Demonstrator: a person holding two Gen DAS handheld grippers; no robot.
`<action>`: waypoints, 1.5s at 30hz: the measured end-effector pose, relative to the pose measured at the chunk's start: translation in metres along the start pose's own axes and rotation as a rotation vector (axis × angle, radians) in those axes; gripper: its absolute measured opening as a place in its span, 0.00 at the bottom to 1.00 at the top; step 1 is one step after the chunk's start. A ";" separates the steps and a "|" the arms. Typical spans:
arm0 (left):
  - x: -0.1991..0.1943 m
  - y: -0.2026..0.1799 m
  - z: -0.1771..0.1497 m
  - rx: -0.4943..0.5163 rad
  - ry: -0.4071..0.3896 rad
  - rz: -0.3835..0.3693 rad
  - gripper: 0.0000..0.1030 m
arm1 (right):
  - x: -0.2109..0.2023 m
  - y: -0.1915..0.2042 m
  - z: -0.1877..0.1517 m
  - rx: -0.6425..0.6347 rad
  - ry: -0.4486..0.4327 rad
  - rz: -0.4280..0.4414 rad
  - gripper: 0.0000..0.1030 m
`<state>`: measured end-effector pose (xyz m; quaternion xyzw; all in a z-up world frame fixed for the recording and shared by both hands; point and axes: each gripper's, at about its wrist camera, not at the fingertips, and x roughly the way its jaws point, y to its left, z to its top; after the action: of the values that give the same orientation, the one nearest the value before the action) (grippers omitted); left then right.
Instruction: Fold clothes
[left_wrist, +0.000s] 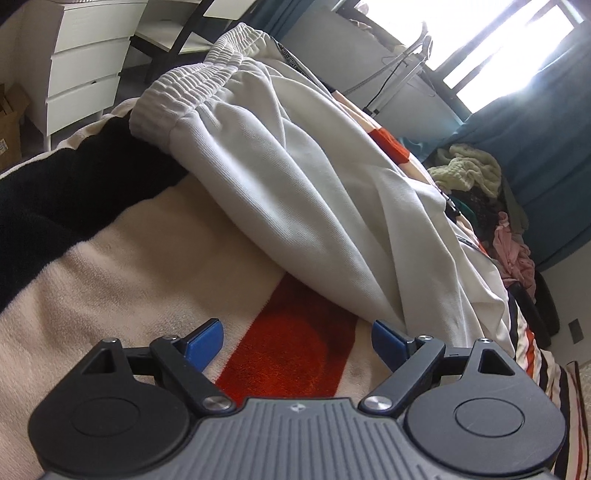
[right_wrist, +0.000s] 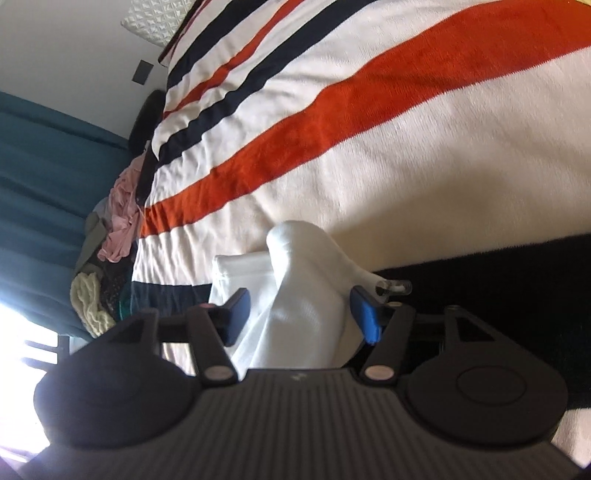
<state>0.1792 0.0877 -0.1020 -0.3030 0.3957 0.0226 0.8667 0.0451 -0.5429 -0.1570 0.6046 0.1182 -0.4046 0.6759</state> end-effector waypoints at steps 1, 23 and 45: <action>0.001 -0.002 0.000 0.011 0.001 0.002 0.87 | 0.000 0.002 -0.001 -0.014 0.002 -0.009 0.64; 0.003 0.011 0.009 -0.132 0.039 -0.139 0.88 | 0.009 0.058 0.021 -0.131 -0.038 0.222 0.09; 0.000 0.017 0.015 -0.161 0.036 -0.186 0.90 | 0.050 0.018 0.053 -0.441 0.007 0.027 0.11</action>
<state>0.1848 0.1101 -0.1031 -0.4074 0.3782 -0.0316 0.8307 0.0723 -0.6123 -0.1640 0.4451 0.1980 -0.3575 0.7968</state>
